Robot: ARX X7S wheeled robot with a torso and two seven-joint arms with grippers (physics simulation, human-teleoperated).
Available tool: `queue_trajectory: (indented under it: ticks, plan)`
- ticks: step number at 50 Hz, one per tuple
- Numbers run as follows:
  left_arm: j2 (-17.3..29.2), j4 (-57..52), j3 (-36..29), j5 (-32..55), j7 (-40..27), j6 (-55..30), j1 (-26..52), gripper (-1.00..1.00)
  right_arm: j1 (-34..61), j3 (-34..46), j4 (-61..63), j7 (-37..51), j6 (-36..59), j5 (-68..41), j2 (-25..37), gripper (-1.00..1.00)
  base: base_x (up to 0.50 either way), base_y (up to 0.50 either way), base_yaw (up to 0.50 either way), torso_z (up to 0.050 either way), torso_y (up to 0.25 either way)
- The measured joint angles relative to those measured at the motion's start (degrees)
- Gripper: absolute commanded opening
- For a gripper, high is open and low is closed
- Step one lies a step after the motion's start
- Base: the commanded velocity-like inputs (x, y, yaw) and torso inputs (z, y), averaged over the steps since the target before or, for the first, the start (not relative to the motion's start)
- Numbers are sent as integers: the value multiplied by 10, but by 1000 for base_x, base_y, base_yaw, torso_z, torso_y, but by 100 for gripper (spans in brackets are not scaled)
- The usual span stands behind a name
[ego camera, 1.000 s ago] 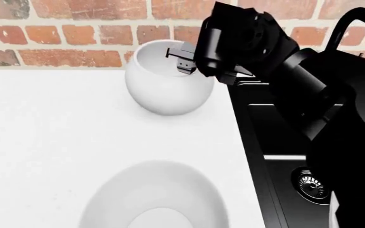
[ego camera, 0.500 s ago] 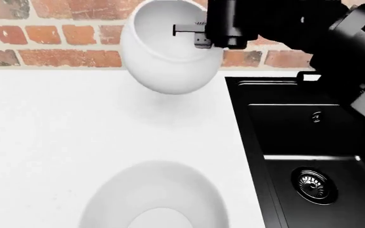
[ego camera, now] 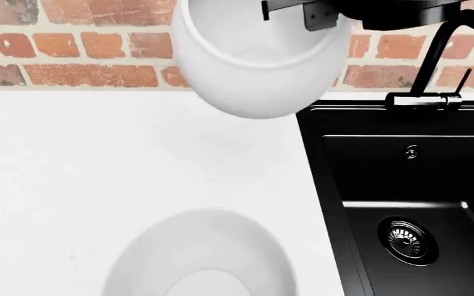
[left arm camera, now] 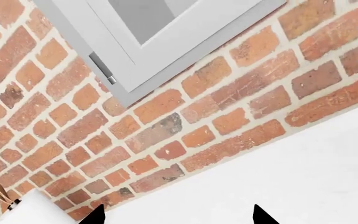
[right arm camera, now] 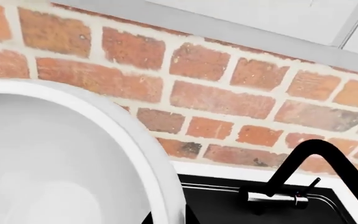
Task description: Stack the bowls in the sink.
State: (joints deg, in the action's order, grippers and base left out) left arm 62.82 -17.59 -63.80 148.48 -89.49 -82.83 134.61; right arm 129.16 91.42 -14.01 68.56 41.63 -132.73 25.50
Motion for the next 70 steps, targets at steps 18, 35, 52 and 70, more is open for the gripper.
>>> queue_trajectory:
  ticks: [18, 35, 52, 70]
  plan:
    - [13, -63, 52, 40, 68, 88, -54, 100, 35, -84, 59, 102, 56, -6, 62, -100, 0, 0, 0, 0, 0]
    - [22, -97, 52, 133, 99, 188, -84, 100, 30, -117, 57, 140, 74, 11, 65, -100, 0, 0, 0, 0, 0]
    - [3, -100, 17, 168, 114, 238, -126, 100, 11, -128, 55, 144, 76, 25, 60, -100, 0, 0, 0, 0, 0]
    - [-51, -93, -14, 136, 141, 253, -178, 100, -3, -134, 58, 141, 72, 36, 56, -100, 0, 0, 0, 0, 0]
